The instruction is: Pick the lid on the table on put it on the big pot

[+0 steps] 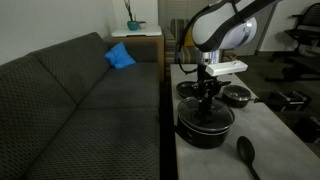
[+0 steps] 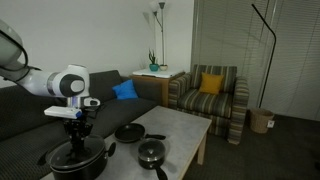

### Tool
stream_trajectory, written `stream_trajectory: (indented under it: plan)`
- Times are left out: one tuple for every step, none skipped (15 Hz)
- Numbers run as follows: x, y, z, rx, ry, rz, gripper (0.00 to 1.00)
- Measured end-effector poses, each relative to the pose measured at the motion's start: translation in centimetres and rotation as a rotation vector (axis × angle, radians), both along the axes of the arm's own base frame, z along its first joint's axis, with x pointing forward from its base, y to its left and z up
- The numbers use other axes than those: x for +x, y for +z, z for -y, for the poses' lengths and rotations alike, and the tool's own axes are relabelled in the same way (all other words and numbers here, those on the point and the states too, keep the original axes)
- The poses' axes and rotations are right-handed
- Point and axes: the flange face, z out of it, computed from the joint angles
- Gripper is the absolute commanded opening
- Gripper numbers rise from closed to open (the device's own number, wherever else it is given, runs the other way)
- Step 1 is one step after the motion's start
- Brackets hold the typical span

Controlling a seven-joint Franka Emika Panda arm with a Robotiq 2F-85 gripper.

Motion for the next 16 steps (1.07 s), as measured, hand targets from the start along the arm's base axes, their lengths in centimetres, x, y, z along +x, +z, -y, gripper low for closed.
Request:
stream_trajectory:
  plan:
    - [0.1,0.0,0.3,0.003,-0.006,-0.001,0.14]
    - [0.1,-0.1,0.5,0.008,-0.012,-0.004,0.14]
    - [0.1,-0.1,0.6,0.012,-0.015,-0.007,0.14]
    - [0.0,-0.3,0.6,0.016,-0.015,-0.013,0.14]
    - [-0.2,-0.5,0.6,0.019,-0.013,-0.019,0.14]
    - [-0.4,-0.8,0.5,0.021,-0.012,-0.025,0.14]
    - [-0.5,-1.0,0.4,0.023,-0.011,-0.029,0.14]
    - [-0.6,-1.1,0.3,0.026,-0.01,-0.032,0.14]
    - [-0.6,-1.1,0.3,0.026,-0.01,-0.032,0.14]
    - [-0.6,-1.1,0.3,0.027,-0.01,-0.031,0.14]
    - [-0.6,-1.1,0.3,0.027,-0.011,-0.031,0.14]
    - [-0.6,-1.1,0.3,0.027,-0.011,-0.029,0.14]
    - [-0.5,-1.1,0.4,0.027,-0.013,-0.026,0.14]
    - [-0.4,-1.0,0.5,0.028,-0.015,-0.02,0.14]
    - [-0.3,-1.0,0.6,0.028,-0.016,-0.014,0.14]
    - [-0.2,-1.0,0.7,0.029,-0.018,-0.007,0.14]
